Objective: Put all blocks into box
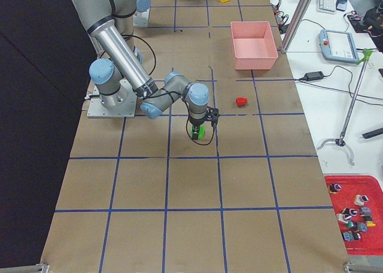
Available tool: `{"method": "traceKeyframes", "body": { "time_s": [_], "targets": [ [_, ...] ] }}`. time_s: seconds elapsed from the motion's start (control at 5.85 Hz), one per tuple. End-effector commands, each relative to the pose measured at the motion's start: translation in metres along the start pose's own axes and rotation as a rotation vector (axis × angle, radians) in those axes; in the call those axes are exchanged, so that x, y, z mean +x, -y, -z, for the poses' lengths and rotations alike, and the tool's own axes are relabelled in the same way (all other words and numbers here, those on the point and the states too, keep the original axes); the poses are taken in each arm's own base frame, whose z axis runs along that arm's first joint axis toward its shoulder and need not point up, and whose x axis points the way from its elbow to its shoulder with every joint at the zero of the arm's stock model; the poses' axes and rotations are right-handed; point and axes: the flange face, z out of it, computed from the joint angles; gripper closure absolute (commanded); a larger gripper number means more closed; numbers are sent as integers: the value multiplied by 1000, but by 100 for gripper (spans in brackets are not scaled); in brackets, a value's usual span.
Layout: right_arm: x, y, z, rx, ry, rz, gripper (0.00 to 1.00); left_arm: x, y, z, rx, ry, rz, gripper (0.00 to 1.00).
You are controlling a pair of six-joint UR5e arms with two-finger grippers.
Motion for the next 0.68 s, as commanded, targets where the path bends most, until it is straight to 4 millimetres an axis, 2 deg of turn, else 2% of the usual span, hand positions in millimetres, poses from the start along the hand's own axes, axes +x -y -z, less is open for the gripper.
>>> {"method": "traceKeyframes", "body": {
  "time_s": [0.0, 0.17, 0.34, 0.51],
  "targets": [
    [0, 0, -3, -5, 2, -1, 1, -6, 16, 37, 59, 61, -5, 82],
    [2, -1, -3, -16, -14, -1, 1, -10, 41, 77, 98, 104, -29, 86],
    [3, -2, -3, -22, -22, -1, 1, 14, 70, 120, 149, 46, -41, 87],
    [3, -2, -7, -30, -20, -1, 1, 41, 104, 149, 157, -2, 43, 87]
  ]
}}
